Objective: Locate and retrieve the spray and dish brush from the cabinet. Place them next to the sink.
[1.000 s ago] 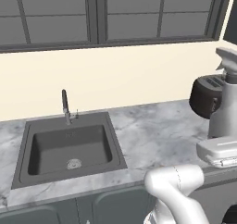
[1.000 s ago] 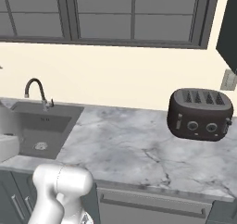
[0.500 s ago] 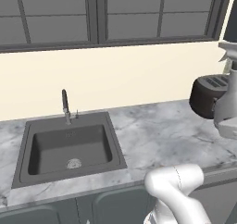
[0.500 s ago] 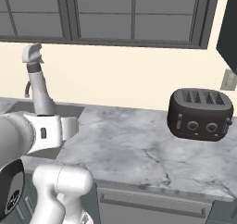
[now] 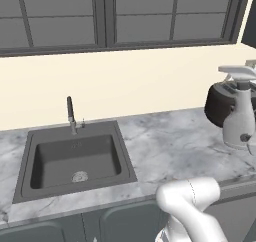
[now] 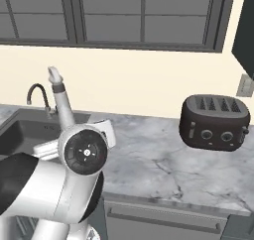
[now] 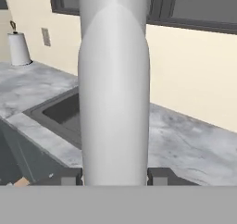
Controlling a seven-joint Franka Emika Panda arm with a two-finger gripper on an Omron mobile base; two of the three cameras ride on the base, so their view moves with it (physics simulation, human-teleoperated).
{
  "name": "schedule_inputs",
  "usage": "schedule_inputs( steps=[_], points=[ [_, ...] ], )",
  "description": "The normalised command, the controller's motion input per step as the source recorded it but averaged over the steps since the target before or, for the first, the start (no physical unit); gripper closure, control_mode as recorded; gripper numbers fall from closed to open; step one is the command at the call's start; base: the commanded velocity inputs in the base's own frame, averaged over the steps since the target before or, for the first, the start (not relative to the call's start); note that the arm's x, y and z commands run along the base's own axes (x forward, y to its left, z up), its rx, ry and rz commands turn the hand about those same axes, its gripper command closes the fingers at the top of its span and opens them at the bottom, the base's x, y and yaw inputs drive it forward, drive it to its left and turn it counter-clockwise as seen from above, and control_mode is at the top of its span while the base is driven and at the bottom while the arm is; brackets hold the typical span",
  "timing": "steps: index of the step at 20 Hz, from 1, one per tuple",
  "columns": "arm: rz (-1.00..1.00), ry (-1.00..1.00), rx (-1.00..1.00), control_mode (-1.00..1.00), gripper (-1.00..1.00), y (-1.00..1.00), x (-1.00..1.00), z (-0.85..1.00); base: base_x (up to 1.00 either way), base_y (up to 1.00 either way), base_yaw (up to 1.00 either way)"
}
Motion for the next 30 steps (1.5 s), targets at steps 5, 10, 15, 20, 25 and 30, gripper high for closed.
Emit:
schedule_inputs(
  steps=[5,10,15,20,25,30],
  points=[
    [0.22,-0.06,0.05,-1.0,1.0,-0.37,0.34,-0.47,0.0,0.0,0.0],
    [0.13,-0.09,0.01,-1.0,1.0,-0.04,0.54,-0.28,0.0,0.0,0.0],
    [0.03,-0.17,-0.08,-1.0,1.0,0.16,0.67,-0.35,0.0,0.0,0.0],
    [0.0,-0.12,-0.12,-1.0,1.0,0.31,0.6,-0.55,0.0,0.0,0.0],
    [0.06,0.0,0.0,-1.0,1.0,0.41,0.68,-0.46,0.0,0.0,0.0],
    [0.09,0.0,0.07,-1.0,1.0,0.32,0.67,-0.47,0.0,0.0,0.0]
  ],
)
